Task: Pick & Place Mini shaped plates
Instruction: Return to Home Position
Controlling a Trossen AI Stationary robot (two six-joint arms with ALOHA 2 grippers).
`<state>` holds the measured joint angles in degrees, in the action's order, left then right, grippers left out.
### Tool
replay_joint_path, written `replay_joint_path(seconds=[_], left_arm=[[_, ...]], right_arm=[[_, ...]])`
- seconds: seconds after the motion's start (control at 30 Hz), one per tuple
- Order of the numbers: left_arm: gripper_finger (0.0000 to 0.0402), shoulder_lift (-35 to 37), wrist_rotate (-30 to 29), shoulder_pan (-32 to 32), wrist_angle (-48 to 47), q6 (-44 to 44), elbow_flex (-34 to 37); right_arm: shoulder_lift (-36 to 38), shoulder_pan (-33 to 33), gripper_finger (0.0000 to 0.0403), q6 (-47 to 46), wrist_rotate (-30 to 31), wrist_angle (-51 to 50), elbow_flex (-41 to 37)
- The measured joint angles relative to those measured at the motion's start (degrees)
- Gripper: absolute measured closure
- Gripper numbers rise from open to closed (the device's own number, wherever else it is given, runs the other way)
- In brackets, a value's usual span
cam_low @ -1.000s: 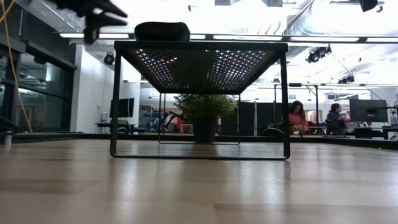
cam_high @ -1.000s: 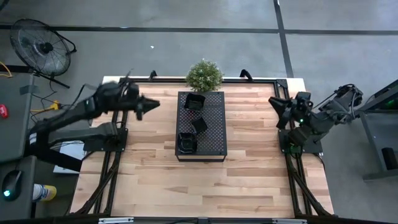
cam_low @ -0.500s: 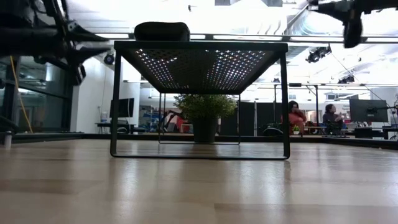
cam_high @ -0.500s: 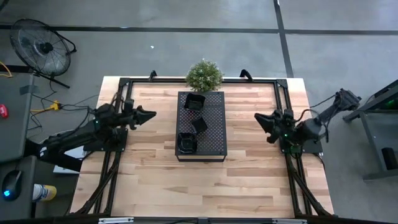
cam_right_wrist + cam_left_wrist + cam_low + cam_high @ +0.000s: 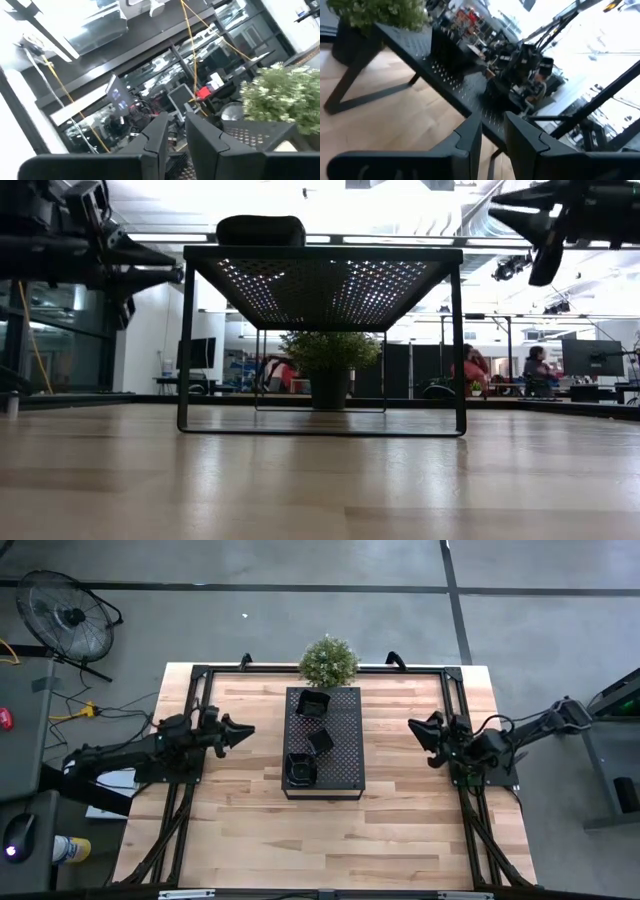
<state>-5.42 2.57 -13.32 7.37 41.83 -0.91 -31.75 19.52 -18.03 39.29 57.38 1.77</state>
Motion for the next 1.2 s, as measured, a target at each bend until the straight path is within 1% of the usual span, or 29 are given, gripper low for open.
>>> replay_joint_path(seconds=[0.07, 0.13, 0.3, 0.4, 0.47, 0.67, 0.77, 0.9, 1.07, 1.2], left_arm=[[0.0321, 0.0, -1.4, 0.5, 0.1, -0.4, 0.0], [0.0321, -0.1, -1.5, 0.6, -0.3, -0.4, 0.0], [0.0321, 0.0, -1.3, 0.6, 0.1, -0.6, 0.1], [0.0321, -0.1, -1.5, 0.6, 0.1, -0.6, 0.1], [0.0321, -0.1, -2.0, 0.6, 0.1, -0.6, 0.1], [0.0321, -0.1, -1.9, 0.6, -0.3, -0.6, 0.2], [0.0321, -0.1, -1.9, 0.6, -0.3, -0.6, 0.2], [0.0321, -0.1, -1.9, 0.6, -0.3, -0.6, 0.2], [0.0321, -0.1, -1.9, 0.6, -0.7, -0.6, 0.2], [0.0321, -0.1, -1.9, 0.6, -1.5, -0.6, 0.2]], right_arm=[[0.0, -1.3, 0.0341, -0.2, -0.9, 1.2, -1.2], [0.0, -2.4, 0.0341, 0.4, -2.2, 1.2, -1.2], [1.1, -5.9, 0.0341, 1.7, -7.7, 0.7, -1.2], [4.8, -8.3, 0.0341, 2.8, -11.7, -2.5, -1.2], [8.7, -9.7, 0.0341, 3.1, -13.1, -6.8, -1.2], [24.7, -11.6, 0.0341, 3.1, -13.5, -24.2, -1.2], [31.0, -11.6, 0.0341, 3.8, -14.6, -31.1, -1.2], [31.0, -11.6, 0.0341, 6.3, -13.8, -33.1, -1.2], [30.6, -11.6, 0.0341, 6.3, -10.9, -33.6, -1.2], [30.6, -11.6, 0.0341, 6.6, -9.2, -36.1, -1.2]])
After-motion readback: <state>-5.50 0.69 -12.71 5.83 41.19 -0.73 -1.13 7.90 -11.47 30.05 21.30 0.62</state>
